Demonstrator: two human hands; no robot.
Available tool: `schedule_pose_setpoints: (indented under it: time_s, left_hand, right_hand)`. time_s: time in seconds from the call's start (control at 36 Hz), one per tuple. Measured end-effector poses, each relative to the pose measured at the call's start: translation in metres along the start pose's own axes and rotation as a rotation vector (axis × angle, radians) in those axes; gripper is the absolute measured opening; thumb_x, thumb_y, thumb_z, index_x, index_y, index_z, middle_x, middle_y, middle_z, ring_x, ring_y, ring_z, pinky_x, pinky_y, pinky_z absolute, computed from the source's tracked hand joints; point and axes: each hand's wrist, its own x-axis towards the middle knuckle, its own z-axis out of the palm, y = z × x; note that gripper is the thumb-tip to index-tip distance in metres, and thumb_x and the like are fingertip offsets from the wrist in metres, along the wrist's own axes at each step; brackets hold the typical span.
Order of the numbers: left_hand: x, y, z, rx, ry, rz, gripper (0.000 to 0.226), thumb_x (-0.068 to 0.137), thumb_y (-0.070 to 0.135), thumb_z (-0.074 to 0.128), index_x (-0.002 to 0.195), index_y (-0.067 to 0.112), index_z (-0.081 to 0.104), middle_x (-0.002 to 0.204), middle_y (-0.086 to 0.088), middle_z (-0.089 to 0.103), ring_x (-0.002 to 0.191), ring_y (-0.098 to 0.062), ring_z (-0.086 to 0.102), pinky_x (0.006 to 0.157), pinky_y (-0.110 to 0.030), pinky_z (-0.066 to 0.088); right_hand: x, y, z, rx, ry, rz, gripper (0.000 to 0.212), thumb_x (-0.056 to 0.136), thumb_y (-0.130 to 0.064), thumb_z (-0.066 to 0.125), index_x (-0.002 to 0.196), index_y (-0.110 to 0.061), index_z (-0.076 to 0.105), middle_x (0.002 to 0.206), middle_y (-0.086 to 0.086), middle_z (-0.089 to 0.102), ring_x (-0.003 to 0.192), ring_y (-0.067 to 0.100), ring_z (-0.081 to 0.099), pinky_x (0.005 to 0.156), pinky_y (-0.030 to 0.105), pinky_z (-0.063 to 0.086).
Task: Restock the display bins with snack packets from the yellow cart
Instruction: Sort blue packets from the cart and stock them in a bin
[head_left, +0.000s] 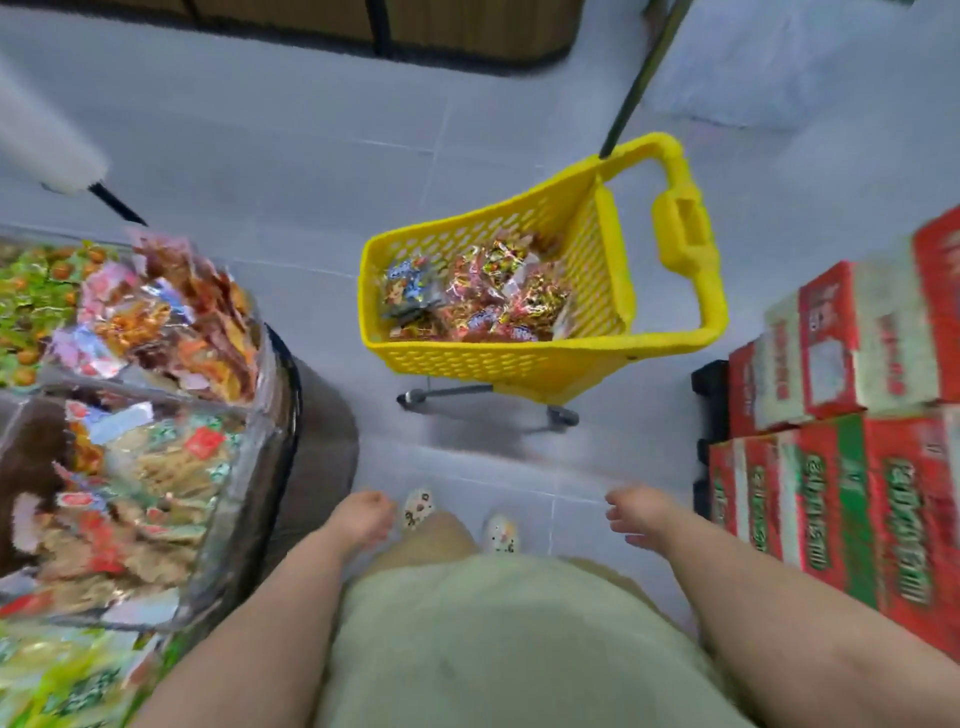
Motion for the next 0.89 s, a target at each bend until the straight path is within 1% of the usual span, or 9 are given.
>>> schedule_pose_setpoints:
  time_s: [0.14,0.22,0.31,0.39,0.5,0.61,0.75,0.81,0.89]
  left_hand:
    - [0.025,0.039,-0.001,0.101,-0.051,0.028,0.031,0.1,0.004,0.04,0.07,0.013,0.043,0.066,-0.008,0.047,0.054,-0.018,0.041,0.035,-0.017,0.029]
    - [0.046,0.055,-0.014,0.188,-0.063,0.024,0.027,0.099,0.01,0.044,0.072,0.012,0.048,0.07,-0.008,0.052,0.055,-0.019,0.046,0.044,-0.021,0.028]
    - [0.07,0.068,-0.035,0.217,-0.087,-0.013,0.023,0.097,0.014,0.046,0.074,0.011,0.051,0.07,-0.007,0.053,0.051,-0.018,0.045,0.047,-0.022,0.025]
    - [0.093,0.084,-0.059,0.267,-0.099,-0.045,0.02,0.095,0.016,0.046,0.078,0.011,0.053,0.07,-0.006,0.054,0.049,-0.018,0.046,0.048,-0.02,0.025]
    - [0.118,0.117,-0.092,0.274,-0.094,-0.055,0.025,0.096,0.009,0.044,0.071,0.009,0.049,0.06,-0.006,0.047,0.044,-0.018,0.038,0.042,-0.019,0.024]
    - [0.144,0.153,-0.125,0.265,-0.099,-0.054,0.023,0.097,0.007,0.041,0.075,0.01,0.046,0.062,-0.007,0.046,0.042,-0.014,0.04,0.038,-0.015,0.023]
    - [0.179,0.195,-0.153,0.313,-0.121,-0.034,0.021,0.098,0.022,0.045,0.082,0.012,0.054,0.069,-0.007,0.051,0.052,-0.017,0.041,0.045,-0.022,0.026]
    - [0.19,0.211,-0.159,0.329,-0.131,-0.03,0.02,0.098,0.021,0.044,0.085,0.011,0.055,0.076,-0.01,0.053,0.057,-0.02,0.042,0.048,-0.024,0.026]
    - [0.198,0.229,-0.162,0.289,-0.11,-0.022,0.019,0.097,0.018,0.044,0.081,0.01,0.052,0.08,-0.012,0.053,0.066,-0.022,0.046,0.05,-0.025,0.028]
  right_hand:
    - [0.014,-0.002,-0.014,0.087,-0.01,0.042,0.009,0.095,-0.014,0.047,0.102,-0.01,0.048,0.079,0.004,0.053,0.066,0.014,0.05,0.073,0.029,0.036]
    - [0.024,-0.019,-0.016,0.09,-0.032,0.04,0.009,0.095,-0.018,0.048,0.099,-0.011,0.049,0.085,0.004,0.054,0.071,0.014,0.052,0.076,0.03,0.038]
    - [0.033,-0.047,-0.016,0.105,-0.042,0.035,0.006,0.094,-0.02,0.047,0.092,-0.015,0.049,0.084,0.002,0.054,0.069,0.012,0.053,0.071,0.028,0.039]
    - [0.043,-0.085,-0.015,0.101,-0.031,0.019,0.01,0.094,-0.02,0.045,0.085,-0.017,0.047,0.083,0.001,0.053,0.067,0.011,0.052,0.064,0.025,0.037]
    - [0.053,-0.139,-0.009,0.11,0.001,-0.019,0.016,0.095,-0.015,0.043,0.079,-0.016,0.045,0.074,0.001,0.049,0.061,0.01,0.048,0.057,0.023,0.031]
    - [0.057,-0.197,-0.003,0.108,-0.011,-0.058,0.015,0.094,-0.015,0.045,0.08,-0.016,0.047,0.07,0.001,0.048,0.059,0.011,0.044,0.055,0.022,0.031]
    - [0.066,-0.268,-0.001,0.064,-0.024,-0.139,0.023,0.093,-0.012,0.05,0.071,-0.02,0.049,0.073,-0.003,0.05,0.062,0.007,0.047,0.057,0.02,0.04]
    - [0.068,-0.291,0.0,0.015,-0.046,-0.139,0.027,0.094,-0.01,0.046,0.068,-0.019,0.047,0.071,-0.003,0.047,0.061,0.007,0.046,0.056,0.019,0.039]
    - [0.075,-0.315,0.006,-0.05,-0.083,-0.127,0.026,0.096,-0.01,0.039,0.071,-0.013,0.045,0.071,0.003,0.045,0.061,0.014,0.045,0.055,0.025,0.037]
